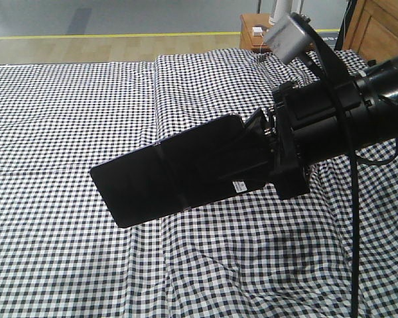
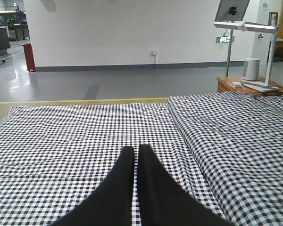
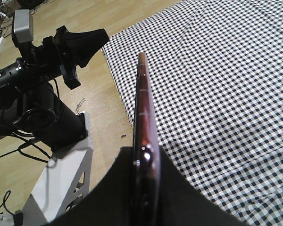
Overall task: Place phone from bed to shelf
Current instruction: 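Lift the phone with the right gripper up off the bed, then hold the phone in the right gripper while the base turns away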
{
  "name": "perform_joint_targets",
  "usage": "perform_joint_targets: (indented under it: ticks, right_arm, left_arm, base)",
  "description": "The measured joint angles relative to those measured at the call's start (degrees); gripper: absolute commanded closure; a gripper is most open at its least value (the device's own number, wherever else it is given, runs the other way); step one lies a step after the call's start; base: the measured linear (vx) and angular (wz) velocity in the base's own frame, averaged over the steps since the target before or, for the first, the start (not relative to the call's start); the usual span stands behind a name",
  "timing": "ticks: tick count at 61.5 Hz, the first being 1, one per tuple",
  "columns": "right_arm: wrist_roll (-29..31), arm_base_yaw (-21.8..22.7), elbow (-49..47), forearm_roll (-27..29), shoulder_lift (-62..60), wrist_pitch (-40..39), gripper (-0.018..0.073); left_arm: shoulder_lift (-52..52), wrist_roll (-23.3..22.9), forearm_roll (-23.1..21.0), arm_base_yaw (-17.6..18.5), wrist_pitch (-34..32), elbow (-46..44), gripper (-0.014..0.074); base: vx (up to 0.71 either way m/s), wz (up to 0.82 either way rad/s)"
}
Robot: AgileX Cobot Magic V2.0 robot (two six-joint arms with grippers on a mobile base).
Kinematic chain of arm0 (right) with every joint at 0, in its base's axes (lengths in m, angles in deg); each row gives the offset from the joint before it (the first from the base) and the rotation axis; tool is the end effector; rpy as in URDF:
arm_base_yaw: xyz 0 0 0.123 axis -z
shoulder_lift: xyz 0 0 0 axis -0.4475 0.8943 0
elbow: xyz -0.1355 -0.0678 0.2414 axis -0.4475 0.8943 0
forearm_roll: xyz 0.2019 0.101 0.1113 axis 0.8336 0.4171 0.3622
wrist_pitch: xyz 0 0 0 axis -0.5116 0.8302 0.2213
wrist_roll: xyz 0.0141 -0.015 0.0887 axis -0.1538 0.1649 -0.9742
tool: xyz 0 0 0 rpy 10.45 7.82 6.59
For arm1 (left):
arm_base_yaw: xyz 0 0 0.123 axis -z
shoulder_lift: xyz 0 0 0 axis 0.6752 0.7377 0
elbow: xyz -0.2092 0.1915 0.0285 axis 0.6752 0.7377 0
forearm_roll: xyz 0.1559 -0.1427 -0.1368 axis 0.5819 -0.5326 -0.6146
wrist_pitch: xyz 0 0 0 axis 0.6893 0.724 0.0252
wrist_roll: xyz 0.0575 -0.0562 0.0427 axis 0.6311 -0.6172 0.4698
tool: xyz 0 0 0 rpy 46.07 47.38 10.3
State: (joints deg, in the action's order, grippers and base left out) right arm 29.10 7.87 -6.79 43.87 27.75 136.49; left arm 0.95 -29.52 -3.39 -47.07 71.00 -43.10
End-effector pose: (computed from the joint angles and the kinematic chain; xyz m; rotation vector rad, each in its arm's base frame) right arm 0.2220 0.1519 0.3844 -1.2166 1.9693 1.0815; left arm 0.0563 0.0043 0.1953 -0.0503 1.5844 0.0720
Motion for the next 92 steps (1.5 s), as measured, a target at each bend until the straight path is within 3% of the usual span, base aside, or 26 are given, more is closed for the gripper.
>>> perform_joint_targets:
  ticks: [35, 92]
  right_arm:
    - [0.0, 0.0, 0.0, 0.0, 0.0, 0.0, 0.0561]
    - [0.0, 0.0, 0.0, 0.0, 0.0, 0.0, 0.0561]
  left_arm:
    - [0.0, 0.0, 0.0, 0.0, 0.0, 0.0, 0.0595]
    - [0.0, 0.0, 0.0, 0.0, 0.0, 0.0, 0.0595]
  base:
    - [-0.02, 0.10]
    - [-0.12, 0.46]
